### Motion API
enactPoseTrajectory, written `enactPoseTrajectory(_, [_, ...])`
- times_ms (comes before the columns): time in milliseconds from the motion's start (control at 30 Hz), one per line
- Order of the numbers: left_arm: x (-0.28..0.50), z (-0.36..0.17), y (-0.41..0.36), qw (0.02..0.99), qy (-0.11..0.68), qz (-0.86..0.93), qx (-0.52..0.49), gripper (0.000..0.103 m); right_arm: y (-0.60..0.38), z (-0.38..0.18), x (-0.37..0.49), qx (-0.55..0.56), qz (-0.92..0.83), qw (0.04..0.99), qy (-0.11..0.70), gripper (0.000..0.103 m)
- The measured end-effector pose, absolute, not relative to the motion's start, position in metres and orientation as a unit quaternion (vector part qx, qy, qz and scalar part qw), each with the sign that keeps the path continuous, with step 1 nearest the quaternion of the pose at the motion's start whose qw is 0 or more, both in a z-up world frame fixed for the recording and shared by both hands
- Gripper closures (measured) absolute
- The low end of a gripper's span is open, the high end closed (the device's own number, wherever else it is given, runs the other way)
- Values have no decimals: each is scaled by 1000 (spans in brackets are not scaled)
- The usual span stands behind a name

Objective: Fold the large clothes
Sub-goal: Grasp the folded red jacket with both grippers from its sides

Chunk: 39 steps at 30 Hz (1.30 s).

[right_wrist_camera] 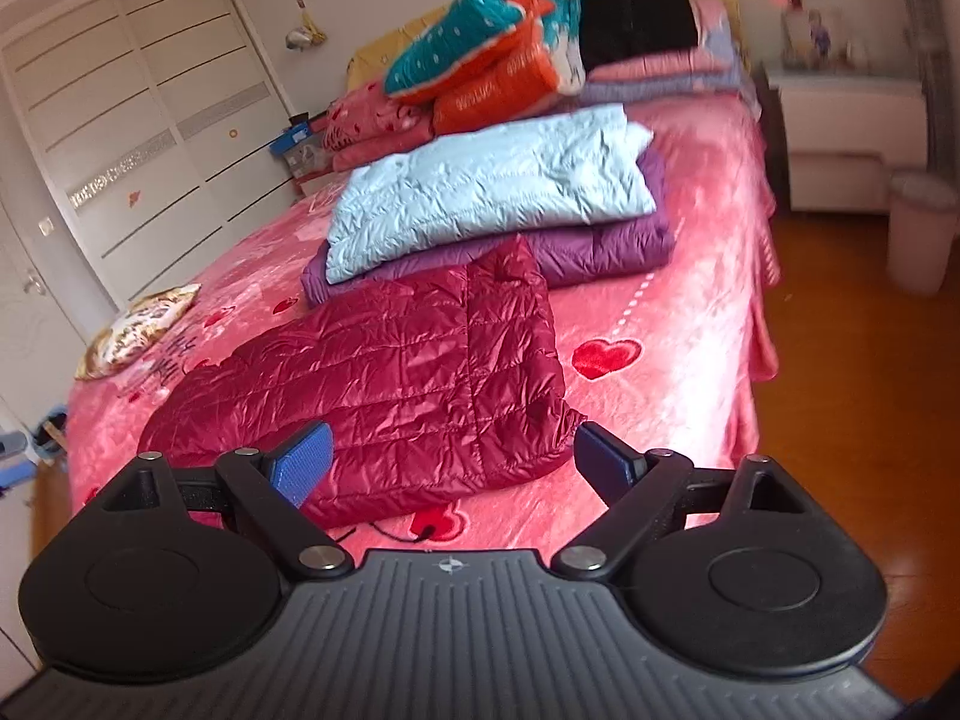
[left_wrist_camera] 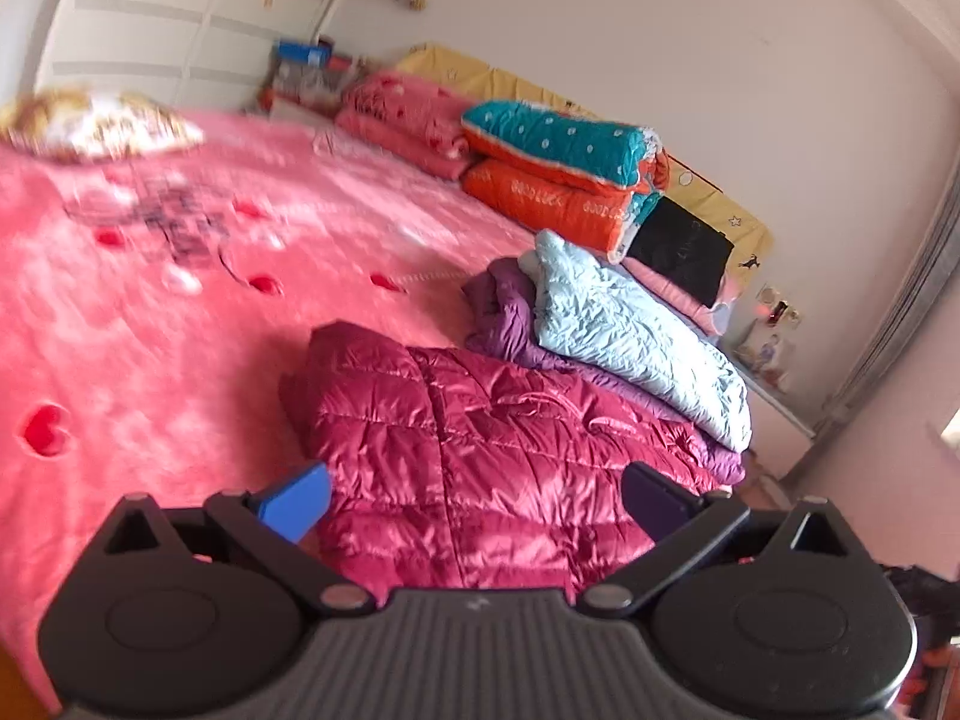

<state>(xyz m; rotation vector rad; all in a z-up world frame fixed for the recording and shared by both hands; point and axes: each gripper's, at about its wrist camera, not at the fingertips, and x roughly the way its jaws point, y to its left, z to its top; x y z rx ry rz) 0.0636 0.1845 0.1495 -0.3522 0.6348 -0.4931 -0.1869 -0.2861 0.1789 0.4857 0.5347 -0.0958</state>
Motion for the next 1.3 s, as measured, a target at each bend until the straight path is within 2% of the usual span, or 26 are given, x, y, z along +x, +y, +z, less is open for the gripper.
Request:
enactPoseTrajectory(333, [189,79,190,850,399,-255,-230,1,-397,91,-53,351,19,886,303,0])
enactPoseTrajectory(600, [238,44,188,811,457,-272,-245,1,-410,30,27,411,96,843,333,0])
enactPoseTrajectory(800, [257,25,180,790,477,-283,-263,1,-395,22,60,434,156,823,332,0])
enactPoseTrajectory(967, [275,19,157,757,500,-322,-272,1,-370,25,96,431,213,793,374,0])
enactPoseTrajectory(1067, [285,18,141,742,522,-332,-259,1,-365,22,112,465,239,763,381,0])
enactPoseTrajectory(1300, [291,14,122,726,543,-325,-269,2,-349,21,130,491,223,735,412,0])
